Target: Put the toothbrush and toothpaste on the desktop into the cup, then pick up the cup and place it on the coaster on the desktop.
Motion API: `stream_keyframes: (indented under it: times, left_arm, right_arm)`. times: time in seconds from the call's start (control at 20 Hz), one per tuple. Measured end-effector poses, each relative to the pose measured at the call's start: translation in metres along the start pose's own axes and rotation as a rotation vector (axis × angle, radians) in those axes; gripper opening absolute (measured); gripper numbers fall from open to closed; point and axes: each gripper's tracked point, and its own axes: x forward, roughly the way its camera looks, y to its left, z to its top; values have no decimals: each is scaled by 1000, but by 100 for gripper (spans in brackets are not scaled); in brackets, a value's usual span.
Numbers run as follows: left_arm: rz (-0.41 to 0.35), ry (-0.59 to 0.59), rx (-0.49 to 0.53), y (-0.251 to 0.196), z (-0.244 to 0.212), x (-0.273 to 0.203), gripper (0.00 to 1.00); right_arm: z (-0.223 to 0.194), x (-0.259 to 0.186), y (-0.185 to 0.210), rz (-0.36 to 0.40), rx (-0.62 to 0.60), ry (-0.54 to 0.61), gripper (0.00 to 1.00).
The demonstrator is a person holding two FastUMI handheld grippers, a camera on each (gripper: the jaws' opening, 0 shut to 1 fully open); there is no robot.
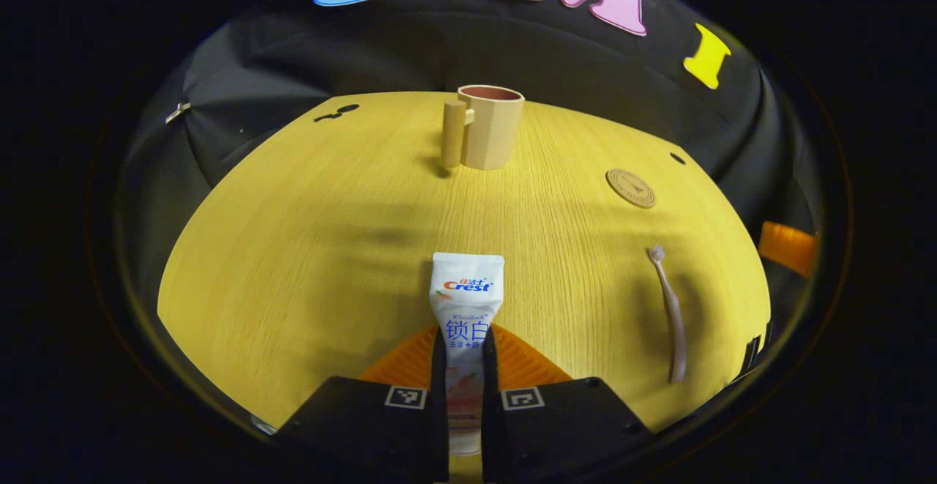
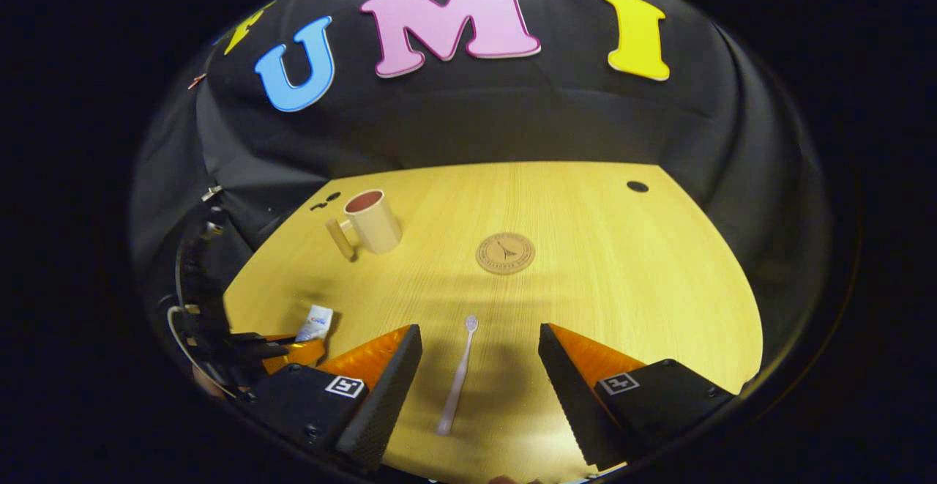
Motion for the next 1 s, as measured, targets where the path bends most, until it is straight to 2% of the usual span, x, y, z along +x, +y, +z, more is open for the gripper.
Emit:
stream_keyframes:
  times: [0.1,0.15,0.2,0.35,0.55,0.6,0.65,0.7,0.8,1.0]
  left_arm:
    - [-26,-16,-15,1,4,-11,23]
    - [-28,-30,-13,4,7,-21,27]
    - [-28,-39,-13,6,7,-32,22]
    - [-38,-57,-23,5,9,-56,22]
    - [-25,-47,4,14,4,-81,22]
    - [-32,-36,4,15,-1,-86,27]
    - [-41,-32,-2,16,-2,-90,27]
    - [-52,-28,-7,17,-3,-93,22]
    - [-64,-22,-17,21,-5,-98,22]
    - [-68,-20,-10,37,-3,-102,22]
  right_arm:
    - [-17,14,2,-11,3,62,99]
    - [-23,17,3,-13,6,85,99]
    - [-29,21,5,-15,13,105,99]
    - [-44,31,10,-31,30,163,99]
    - [-72,38,7,-95,21,245,99]
    - [-79,39,8,-106,24,266,99]
    - [-86,39,9,-115,26,285,99]
    - [-91,39,10,-126,30,303,99]
    - [-101,43,14,-132,30,338,99]
    - [-103,46,17,-159,-12,339,100]
